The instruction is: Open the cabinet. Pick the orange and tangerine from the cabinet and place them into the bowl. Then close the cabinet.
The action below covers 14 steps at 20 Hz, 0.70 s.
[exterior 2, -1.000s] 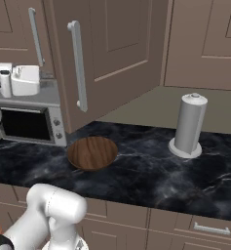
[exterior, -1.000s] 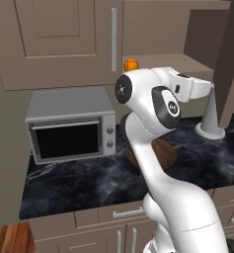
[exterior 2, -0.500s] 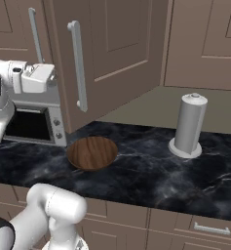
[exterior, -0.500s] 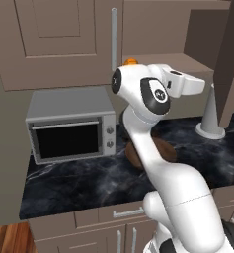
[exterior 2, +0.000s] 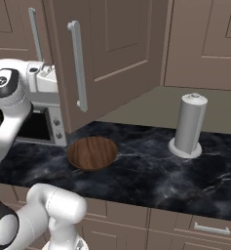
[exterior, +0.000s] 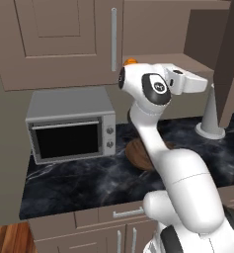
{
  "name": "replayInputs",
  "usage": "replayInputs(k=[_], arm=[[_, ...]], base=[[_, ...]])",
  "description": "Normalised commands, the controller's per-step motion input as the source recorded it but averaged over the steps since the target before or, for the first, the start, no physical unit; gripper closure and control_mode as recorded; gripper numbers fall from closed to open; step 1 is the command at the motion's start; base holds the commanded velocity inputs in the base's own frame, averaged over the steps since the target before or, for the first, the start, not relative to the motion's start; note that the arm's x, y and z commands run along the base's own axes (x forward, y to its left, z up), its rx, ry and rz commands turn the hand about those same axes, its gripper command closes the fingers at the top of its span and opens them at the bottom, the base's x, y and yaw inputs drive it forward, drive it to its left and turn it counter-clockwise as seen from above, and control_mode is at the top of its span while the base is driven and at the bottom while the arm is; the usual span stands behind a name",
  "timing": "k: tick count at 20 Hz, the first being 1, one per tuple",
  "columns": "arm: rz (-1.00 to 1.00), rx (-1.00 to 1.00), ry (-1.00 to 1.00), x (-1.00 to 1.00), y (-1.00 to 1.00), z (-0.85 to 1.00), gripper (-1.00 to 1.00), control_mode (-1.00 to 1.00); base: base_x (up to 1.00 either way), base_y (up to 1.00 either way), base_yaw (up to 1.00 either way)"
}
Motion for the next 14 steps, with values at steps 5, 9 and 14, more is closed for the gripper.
replayInputs(k=[5, 9, 14], arm=[[-0.13, -0.03, 0.0, 0.03, -0.39, -0.05, -1.0, -1.0], [-0.13, -0.02, 0.0, 0.0, -0.42, -0.02, -1.0, -1.0], [-0.12, -0.03, 0.0, 0.0, -0.47, -0.01, -1.0, -1.0]], base=[[0.0, 0.0, 0.0], [0.0, 0.0, 0.0], [0.0, 0.0, 0.0]])
